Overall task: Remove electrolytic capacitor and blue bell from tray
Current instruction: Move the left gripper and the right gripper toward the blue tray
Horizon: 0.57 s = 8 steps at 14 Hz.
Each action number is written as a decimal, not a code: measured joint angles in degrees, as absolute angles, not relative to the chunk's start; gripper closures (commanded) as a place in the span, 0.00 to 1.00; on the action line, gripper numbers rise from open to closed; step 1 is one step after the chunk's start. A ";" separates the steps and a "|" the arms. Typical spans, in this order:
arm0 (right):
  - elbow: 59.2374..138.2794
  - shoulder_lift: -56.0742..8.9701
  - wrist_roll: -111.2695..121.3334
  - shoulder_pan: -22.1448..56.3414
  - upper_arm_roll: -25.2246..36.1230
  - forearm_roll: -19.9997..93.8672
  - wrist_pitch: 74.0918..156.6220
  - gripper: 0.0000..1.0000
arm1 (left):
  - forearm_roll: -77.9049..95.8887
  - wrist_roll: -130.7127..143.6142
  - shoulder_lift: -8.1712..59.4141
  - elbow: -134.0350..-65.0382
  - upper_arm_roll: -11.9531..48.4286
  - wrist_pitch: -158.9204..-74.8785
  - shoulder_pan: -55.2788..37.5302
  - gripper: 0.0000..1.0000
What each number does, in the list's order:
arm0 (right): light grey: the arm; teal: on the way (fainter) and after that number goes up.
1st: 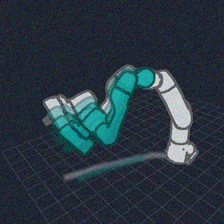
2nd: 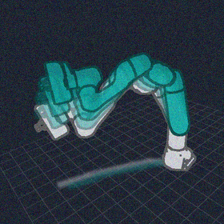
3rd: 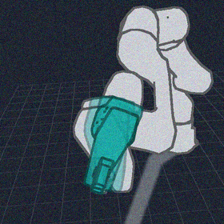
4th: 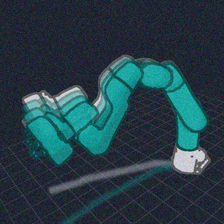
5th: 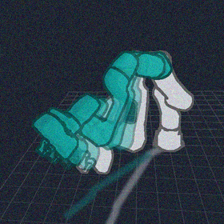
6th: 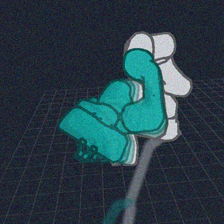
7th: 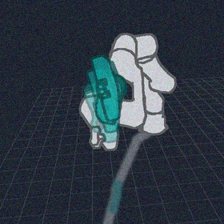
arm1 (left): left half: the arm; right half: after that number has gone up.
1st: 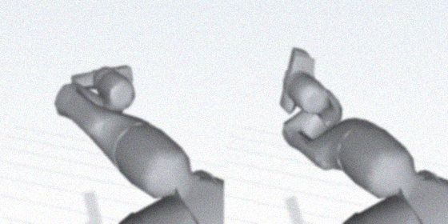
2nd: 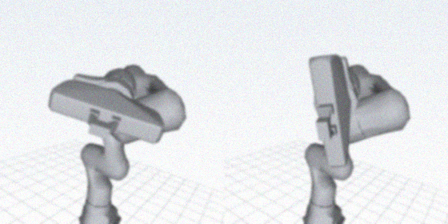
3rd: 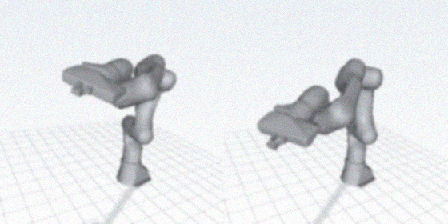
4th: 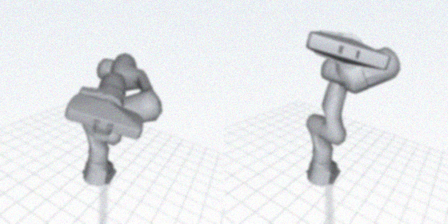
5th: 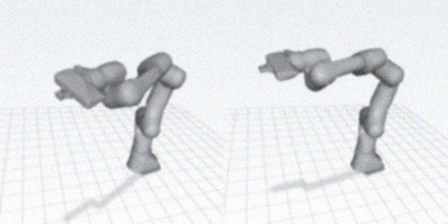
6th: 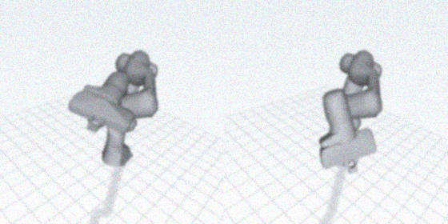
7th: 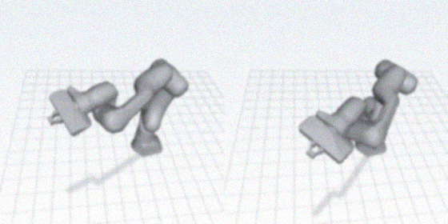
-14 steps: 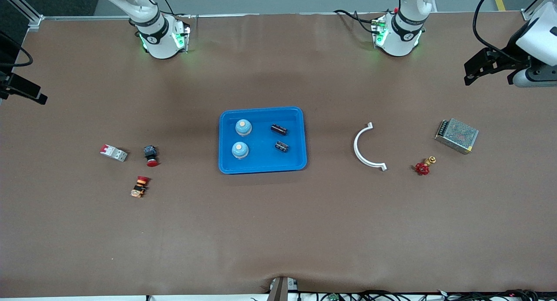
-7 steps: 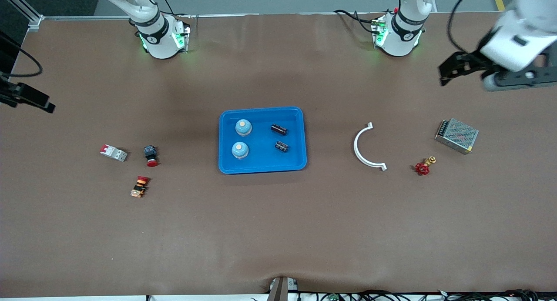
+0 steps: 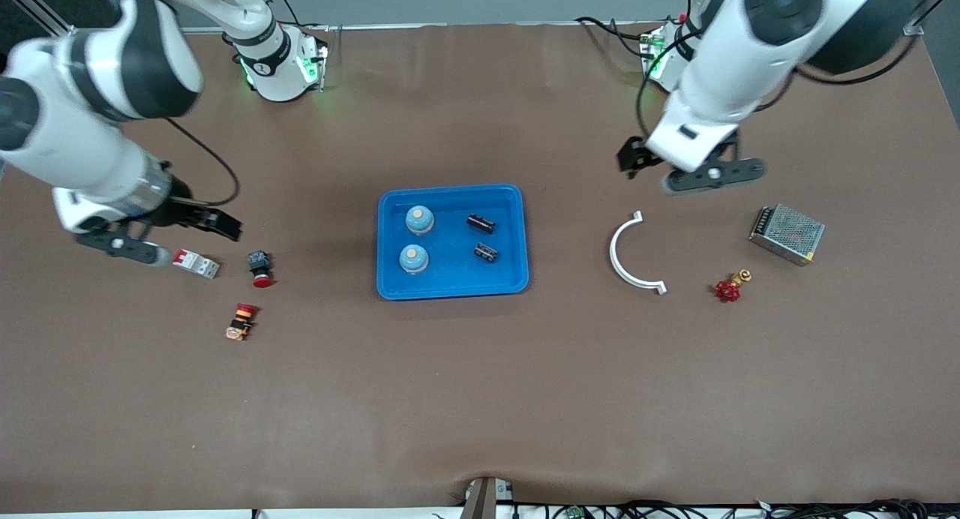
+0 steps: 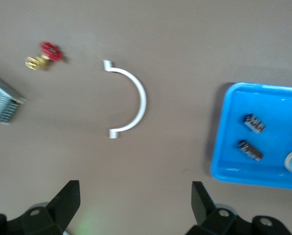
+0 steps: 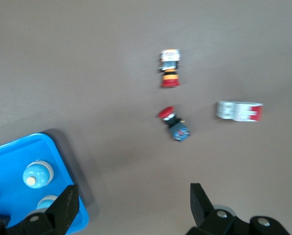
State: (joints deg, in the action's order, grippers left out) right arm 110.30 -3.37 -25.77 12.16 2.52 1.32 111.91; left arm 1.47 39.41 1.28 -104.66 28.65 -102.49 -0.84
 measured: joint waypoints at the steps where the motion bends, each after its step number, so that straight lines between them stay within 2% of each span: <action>1: 112.46 -3.57 -27.37 13.46 2.52 1.33 115.02 0.00 | 1.59 42.99 2.13 -107.03 30.53 -106.33 -0.90 0.00; 4: 115.82 -6.06 -33.77 17.70 2.49 1.33 121.55 0.00 | 1.62 53.36 6.74 -110.30 34.57 -115.57 -2.01 0.00; 8: 116.14 -12.43 -39.36 21.81 2.49 1.42 128.12 0.00 | -0.78 64.76 13.32 -110.35 34.95 -124.18 -7.46 0.00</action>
